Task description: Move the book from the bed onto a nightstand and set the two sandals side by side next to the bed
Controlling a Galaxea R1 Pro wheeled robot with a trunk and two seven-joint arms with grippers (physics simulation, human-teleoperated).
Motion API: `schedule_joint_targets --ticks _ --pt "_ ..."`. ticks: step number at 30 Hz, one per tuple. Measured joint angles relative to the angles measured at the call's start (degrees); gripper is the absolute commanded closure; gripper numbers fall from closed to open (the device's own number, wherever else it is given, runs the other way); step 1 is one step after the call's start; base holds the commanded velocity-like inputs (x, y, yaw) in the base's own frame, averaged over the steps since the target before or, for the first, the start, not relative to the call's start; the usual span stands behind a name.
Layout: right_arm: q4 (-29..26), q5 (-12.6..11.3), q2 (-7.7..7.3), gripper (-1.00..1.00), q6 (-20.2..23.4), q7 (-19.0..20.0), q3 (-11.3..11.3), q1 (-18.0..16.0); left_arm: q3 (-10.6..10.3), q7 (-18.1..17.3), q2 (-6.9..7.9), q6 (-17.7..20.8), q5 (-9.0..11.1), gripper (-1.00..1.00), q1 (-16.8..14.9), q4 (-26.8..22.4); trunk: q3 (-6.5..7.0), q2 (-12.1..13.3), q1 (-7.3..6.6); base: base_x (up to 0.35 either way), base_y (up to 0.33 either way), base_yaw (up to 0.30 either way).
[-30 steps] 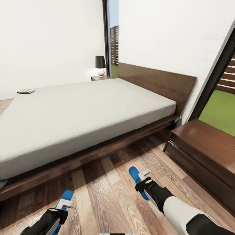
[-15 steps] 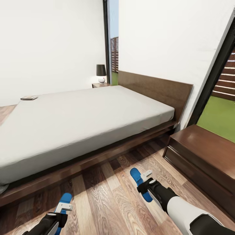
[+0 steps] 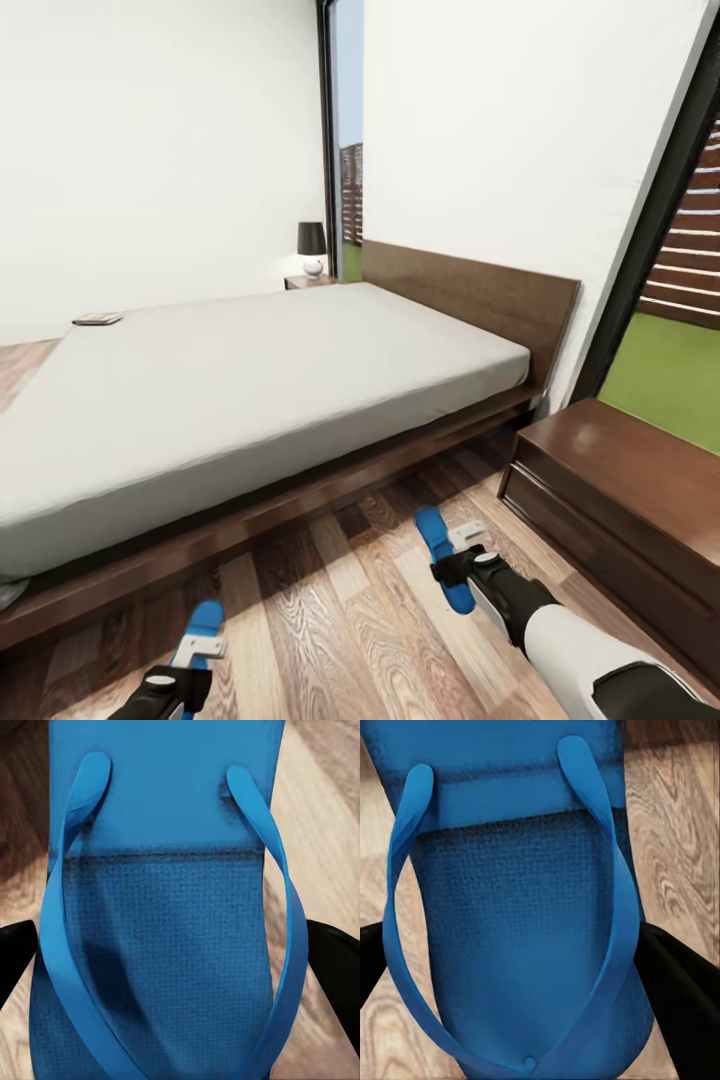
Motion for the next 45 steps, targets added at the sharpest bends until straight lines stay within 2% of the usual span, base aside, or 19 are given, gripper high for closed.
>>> schedule_joint_targets --ticks 3,7,10,30,39,45 --pt "0.0 -0.1 -0.56 1.0 -0.1 -0.1 -1.5 0.3 0.0 0.0 -0.1 -2.0 0.1 1.0 0.0 1.6 0.67 0.0 -0.08 0.0 0.0 0.0" --pt "0.1 -0.1 -0.73 1.0 -0.1 -0.1 -3.7 0.6 0.0 -0.1 -0.14 -3.8 0.2 1.0 0.0 2.2 1.39 1.6 -0.95 0.0 0.0 0.0" --pt "0.1 -0.1 -0.79 1.0 -0.2 -0.1 -4.3 1.0 0.0 -0.1 -0.16 -4.4 0.2 1.0 0.0 2.3 1.93 2.8 -1.61 0.0 0.0 0.0" --pt "0.3 -0.2 -0.81 1.0 -2.9 -0.1 -4.6 5.9 0.1 -0.1 -0.27 -4.9 0.2 1.0 0.1 2.5 5.52 10.9 -6.0 0.0 0.0 0.0" --pt "0.3 -0.2 -0.42 1.0 -3.2 -0.1 -4.4 7.0 0.1 0.0 -1.15 -9.2 0.3 1.0 0.0 6.1 7.13 14.5 -7.98 0.0 0.0 0.0" --pt "0.4 -0.2 -0.85 1.0 -6.6 -0.1 -4.9 9.5 0.1 0.0 -1.73 -9.9 0.4 1.0 0.0 6.7 8.21 16.9 -9.3 0.0 0.0 0.0"
